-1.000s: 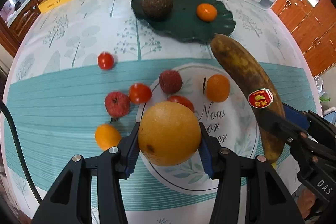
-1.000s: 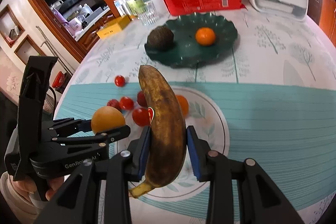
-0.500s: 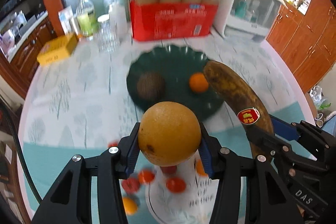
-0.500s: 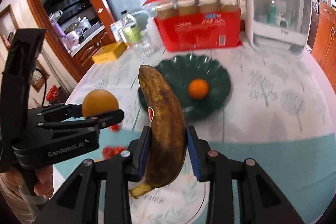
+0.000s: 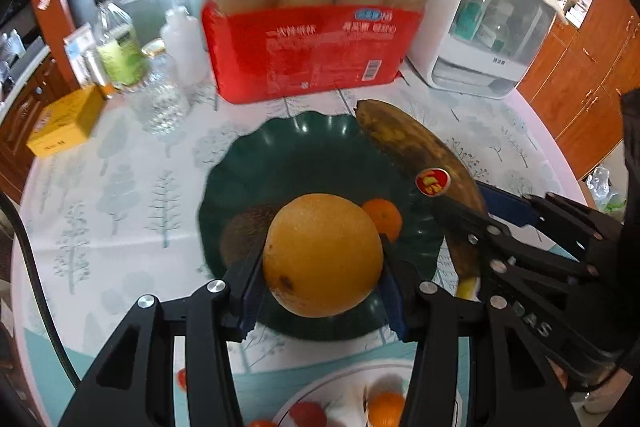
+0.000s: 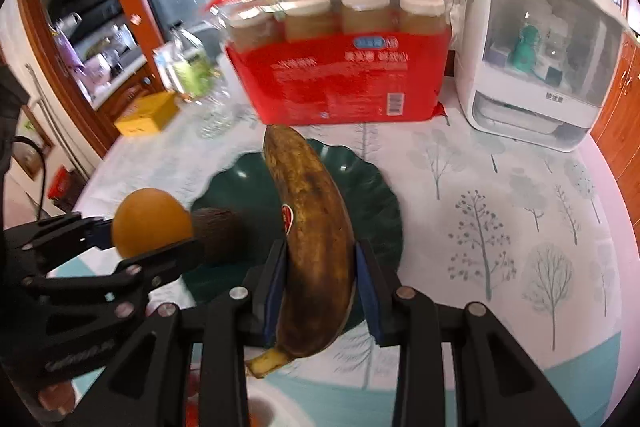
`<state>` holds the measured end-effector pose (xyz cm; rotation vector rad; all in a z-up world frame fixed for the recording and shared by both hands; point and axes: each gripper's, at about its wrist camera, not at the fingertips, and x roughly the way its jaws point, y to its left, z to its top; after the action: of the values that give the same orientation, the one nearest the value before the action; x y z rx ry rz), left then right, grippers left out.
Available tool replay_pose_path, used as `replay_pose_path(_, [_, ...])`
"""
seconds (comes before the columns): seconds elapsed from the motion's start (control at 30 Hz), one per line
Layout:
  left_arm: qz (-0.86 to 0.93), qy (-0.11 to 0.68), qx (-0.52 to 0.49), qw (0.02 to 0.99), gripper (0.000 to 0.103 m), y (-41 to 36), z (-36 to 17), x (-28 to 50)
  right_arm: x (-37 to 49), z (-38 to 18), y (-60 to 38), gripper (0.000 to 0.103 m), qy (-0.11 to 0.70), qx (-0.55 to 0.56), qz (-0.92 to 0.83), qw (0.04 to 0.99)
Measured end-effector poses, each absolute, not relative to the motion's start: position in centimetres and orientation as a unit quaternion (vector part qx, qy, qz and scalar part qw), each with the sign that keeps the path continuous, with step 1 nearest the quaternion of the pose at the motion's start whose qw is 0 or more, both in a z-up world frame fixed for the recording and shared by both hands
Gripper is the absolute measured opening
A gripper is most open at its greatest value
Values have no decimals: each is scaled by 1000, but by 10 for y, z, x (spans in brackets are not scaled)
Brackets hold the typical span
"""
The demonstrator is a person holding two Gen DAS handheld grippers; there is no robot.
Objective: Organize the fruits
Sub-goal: 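Carry the banana and grapefruit over to the green plate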
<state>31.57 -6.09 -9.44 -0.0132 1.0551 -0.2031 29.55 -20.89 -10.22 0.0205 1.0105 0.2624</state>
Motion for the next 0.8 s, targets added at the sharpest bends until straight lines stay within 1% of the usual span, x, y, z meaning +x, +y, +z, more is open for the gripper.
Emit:
replay_pose_path(0.2, [-103,525,-2,845,49,-70,-130,336,323,-141,-223,34,518,16,115,848])
replay_pose_path(0.33, [-113,527,-1,842,49,-73,-140,341,331,-156,-228,34,529,14,111,841])
replay_pose_path(0.67, [-117,527,32,841,50,-85,-148,346,337,-164,-213,35,538,-18,119,834])
replay_pose_path(0.8, [-119,526,34,841,53,-83,-144,342,329,-152,-212,35,518,-13,123,847])
